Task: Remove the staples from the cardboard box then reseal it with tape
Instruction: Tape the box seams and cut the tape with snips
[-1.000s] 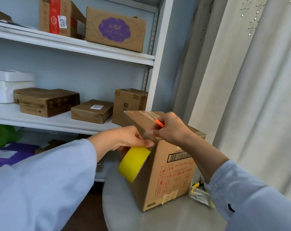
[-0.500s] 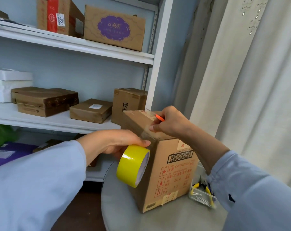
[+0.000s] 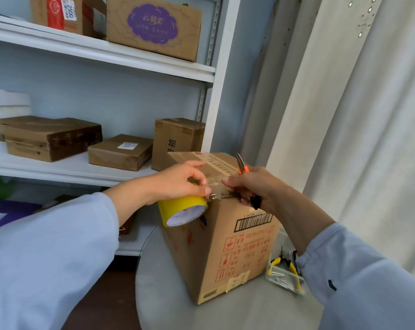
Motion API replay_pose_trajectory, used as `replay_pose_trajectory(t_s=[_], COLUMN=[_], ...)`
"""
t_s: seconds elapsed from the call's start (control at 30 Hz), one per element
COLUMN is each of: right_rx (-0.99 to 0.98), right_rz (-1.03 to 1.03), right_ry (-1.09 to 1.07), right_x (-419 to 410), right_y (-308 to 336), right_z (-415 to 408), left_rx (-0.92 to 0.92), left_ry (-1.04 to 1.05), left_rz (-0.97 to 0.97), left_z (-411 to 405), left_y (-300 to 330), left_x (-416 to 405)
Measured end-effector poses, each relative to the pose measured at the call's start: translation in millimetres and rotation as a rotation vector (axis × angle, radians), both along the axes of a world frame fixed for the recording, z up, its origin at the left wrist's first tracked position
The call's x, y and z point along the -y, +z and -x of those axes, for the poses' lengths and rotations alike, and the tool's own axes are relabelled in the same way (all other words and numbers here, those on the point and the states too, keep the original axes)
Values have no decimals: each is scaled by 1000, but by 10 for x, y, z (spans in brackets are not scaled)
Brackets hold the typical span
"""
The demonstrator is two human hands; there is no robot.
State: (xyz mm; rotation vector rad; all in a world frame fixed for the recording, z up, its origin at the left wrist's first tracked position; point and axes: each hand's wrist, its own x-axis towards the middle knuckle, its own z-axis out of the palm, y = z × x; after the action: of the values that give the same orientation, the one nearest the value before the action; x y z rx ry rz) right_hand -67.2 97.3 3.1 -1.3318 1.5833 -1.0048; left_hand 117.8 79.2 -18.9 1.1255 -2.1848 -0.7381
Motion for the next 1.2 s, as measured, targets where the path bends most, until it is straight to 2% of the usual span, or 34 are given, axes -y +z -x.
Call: replay_pose_trajectory(t_s=[0.07, 0.2, 0.37, 0.47, 0.53, 0.63, 0.67, 0.9, 1.07, 1.2], right_rx=[-11, 3, -34, -147, -208, -265, -295, -482, -608, -630], right_rz=[-20, -31, -73, -62, -55, -42, -35, -27, -12, -11], right_ry=[15, 40, 123, 177, 194, 226, 236, 294, 248, 231], right_x=[2, -1, -105, -222, -348, -457, -493, -548, -593, -613], right_y=[-12, -14, 63, 163, 253, 387, 411, 360, 322, 350], right_z=[19, 129, 312, 446, 541, 606, 631, 665, 714, 763], left_rx=[72, 97, 180, 249, 134, -215, -274, -425, -514, -497], left_ry=[-51, 1, 211, 298, 250, 157, 138, 82, 109, 143], left_rz=[60, 163, 240, 280, 177, -103, -183, -516, -591, -610], left_z=[46, 159, 444, 719, 780, 716, 713, 735, 917, 1004], left_y=[-61, -131, -119, -48, 15, 68, 66, -155, -288, -261], left_x=[29, -6, -350, -605, -688, -721, -771, -920, -962, -939])
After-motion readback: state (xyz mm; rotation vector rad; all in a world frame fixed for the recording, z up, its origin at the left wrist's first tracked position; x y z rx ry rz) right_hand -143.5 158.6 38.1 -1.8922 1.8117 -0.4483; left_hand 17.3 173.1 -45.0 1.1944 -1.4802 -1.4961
